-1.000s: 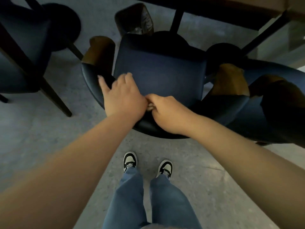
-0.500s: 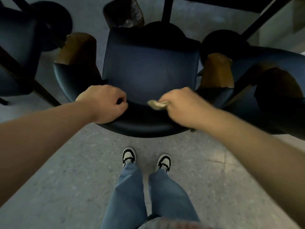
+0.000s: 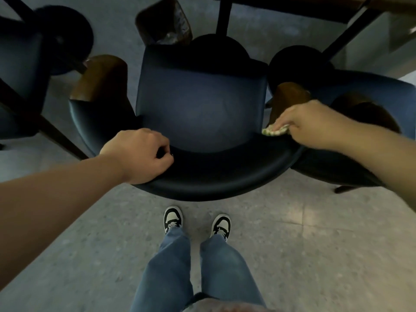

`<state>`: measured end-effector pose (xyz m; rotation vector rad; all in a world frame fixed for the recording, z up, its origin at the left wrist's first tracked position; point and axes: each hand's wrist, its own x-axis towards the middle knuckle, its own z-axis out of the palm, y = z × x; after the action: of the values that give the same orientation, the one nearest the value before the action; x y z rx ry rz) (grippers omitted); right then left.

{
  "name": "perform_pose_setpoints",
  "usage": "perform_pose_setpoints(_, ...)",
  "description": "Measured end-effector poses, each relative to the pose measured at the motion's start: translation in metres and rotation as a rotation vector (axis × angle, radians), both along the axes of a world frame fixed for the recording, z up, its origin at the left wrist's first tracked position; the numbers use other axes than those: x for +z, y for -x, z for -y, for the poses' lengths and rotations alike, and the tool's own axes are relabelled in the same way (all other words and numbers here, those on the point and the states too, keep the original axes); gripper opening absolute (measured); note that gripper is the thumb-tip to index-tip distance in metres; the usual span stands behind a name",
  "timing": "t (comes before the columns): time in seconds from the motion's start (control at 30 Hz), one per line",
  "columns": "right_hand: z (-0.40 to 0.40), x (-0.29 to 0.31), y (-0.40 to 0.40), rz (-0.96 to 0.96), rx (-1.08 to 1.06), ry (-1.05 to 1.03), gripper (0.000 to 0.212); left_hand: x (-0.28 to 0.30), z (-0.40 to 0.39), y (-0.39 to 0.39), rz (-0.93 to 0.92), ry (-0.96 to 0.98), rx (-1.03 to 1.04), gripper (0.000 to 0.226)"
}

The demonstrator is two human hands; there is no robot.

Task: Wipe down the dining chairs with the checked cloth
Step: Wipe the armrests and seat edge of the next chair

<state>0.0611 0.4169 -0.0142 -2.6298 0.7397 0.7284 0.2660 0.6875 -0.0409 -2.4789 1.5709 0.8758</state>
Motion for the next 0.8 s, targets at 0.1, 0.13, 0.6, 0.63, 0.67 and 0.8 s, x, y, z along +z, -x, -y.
perform_pose_setpoints(0.1, -0.056, -0.008, -0.018, -0.011, 0.092, -0.053, 0.037, -0.001, 0.001, 0.000, -0.015, -0.003, 0.001, 0.028)
perform_pose_setpoints(0.13, -0.079, -0.013, -0.027, 0.016, 0.118, -0.108, 0.036, -0.001, 0.001, 0.000, -0.018, -0.005, 0.005, 0.029)
perform_pose_setpoints(0.6, -0.156, -0.083, -0.138, 0.080, 0.000, -0.605, 0.026, -0.003, -0.014, 0.008, 0.082, 0.388, 0.209, 0.029)
perform_pose_setpoints(0.63, -0.152, -0.082, -0.136, 0.025, 0.097, -0.563, 0.025, -0.003, -0.015, 0.008, 0.080, 0.390, 0.212, 0.029)
perform_pose_setpoints(0.67, -0.144, -0.080, -0.132, -0.021, 0.179, -0.501, 0.023, -0.002, -0.015, 0.008, 0.081, 0.389, 0.217, 0.029)
perform_pose_setpoints(0.8, -0.086, -0.077, -0.089, -0.252, 0.245, -0.267, 0.026, -0.001, -0.012, 0.008, 0.065, 0.372, 0.197, 0.029)
